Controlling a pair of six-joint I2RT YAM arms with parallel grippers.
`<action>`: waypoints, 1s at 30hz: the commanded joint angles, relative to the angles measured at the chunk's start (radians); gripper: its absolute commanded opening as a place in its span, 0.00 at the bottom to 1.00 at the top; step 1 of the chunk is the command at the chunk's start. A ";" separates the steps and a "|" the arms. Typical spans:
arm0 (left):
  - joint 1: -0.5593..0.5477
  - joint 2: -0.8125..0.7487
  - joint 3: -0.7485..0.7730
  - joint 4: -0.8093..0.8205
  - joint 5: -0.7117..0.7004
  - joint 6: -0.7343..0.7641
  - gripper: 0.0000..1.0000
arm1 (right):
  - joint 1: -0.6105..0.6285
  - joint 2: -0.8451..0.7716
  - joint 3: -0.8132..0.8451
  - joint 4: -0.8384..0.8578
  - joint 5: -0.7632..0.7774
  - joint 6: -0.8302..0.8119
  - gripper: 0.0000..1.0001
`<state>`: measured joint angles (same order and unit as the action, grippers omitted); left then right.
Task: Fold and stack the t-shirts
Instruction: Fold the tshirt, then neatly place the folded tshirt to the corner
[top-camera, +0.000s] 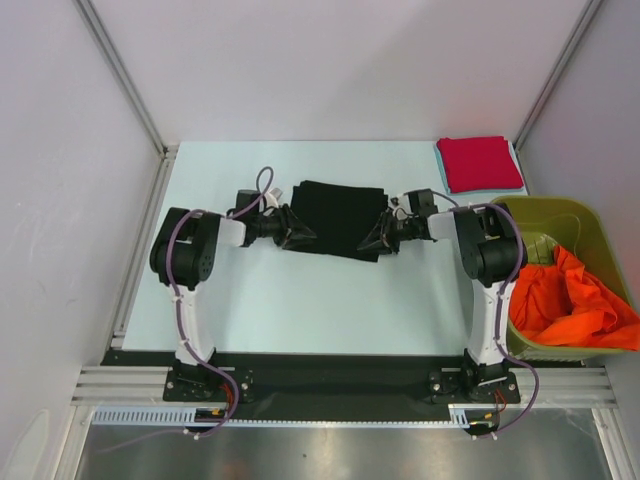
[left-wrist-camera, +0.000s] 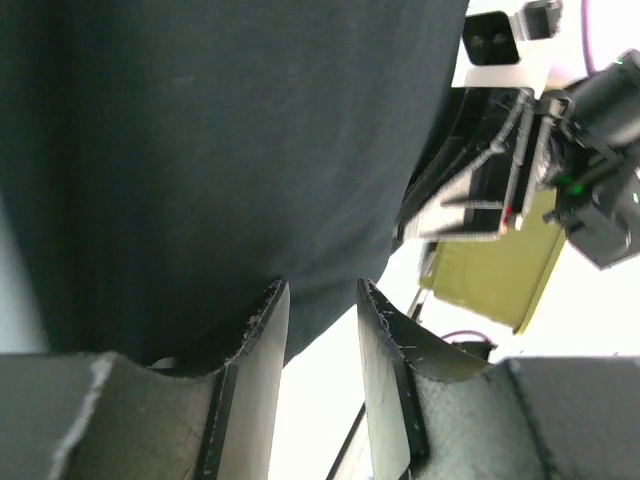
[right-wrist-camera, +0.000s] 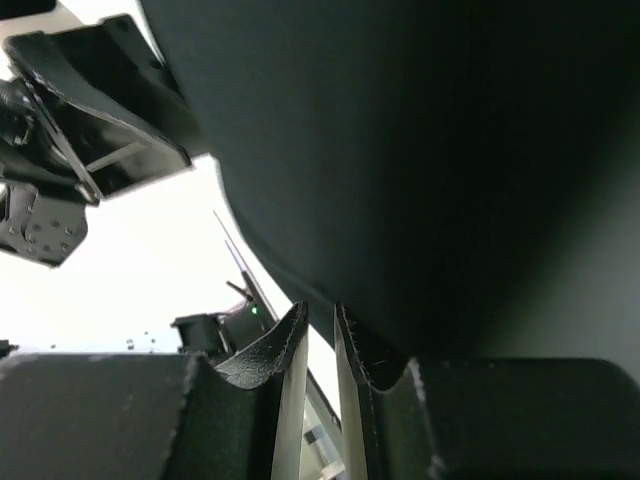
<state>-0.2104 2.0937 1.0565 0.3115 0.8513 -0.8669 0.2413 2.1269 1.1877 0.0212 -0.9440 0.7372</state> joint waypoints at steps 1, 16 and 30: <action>0.064 -0.046 -0.016 -0.135 -0.008 0.199 0.40 | -0.054 -0.067 -0.033 -0.093 -0.003 -0.146 0.22; 0.053 -0.700 -0.252 -0.316 -0.355 0.179 0.63 | -0.091 -0.419 0.004 -0.566 0.384 -0.380 0.42; -0.363 -0.949 -0.734 0.196 -0.829 -0.601 0.69 | -0.062 -0.384 -0.298 -0.048 0.212 -0.010 0.65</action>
<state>-0.5220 1.1469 0.3546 0.3401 0.2146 -1.2850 0.1810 1.7275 0.9234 -0.2394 -0.6857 0.5850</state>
